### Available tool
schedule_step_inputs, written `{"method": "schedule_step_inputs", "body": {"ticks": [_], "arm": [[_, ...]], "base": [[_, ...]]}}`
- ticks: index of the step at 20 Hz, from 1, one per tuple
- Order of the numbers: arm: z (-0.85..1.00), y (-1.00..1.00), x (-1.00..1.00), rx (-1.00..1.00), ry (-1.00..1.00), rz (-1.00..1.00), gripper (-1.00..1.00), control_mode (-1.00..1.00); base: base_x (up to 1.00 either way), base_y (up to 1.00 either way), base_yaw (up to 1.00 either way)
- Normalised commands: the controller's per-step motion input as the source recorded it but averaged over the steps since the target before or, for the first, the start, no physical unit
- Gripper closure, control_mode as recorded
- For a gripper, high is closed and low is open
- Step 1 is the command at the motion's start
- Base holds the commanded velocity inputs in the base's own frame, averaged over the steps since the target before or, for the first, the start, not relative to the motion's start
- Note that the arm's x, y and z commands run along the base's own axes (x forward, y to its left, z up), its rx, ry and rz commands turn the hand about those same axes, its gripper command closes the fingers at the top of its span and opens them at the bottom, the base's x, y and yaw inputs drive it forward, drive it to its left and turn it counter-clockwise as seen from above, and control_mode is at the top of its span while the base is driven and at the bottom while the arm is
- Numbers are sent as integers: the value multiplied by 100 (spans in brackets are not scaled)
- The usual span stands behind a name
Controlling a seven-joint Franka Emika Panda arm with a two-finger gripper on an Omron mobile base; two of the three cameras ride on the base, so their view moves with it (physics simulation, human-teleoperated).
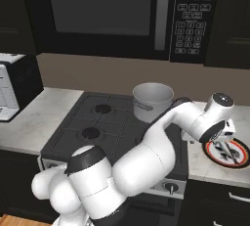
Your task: Retrieve the frozen meat and place it in the pot on a burner. Then turn the burner on.
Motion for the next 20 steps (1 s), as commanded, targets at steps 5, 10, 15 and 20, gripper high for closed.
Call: {"method": "schedule_step_inputs", "body": {"ticks": [5,10,15,20], "arm": [[-16,0,0,0,0,0,-100,-100],[0,-5,4,0,0,0,-100,-100],[-1,-25,4,0,0,0,-100,-100],[-10,-24,11,0,0,0,-100,-100]], "base": [[0,0,0],[0,0,0],[0,0,0],[0,0,0]]}}
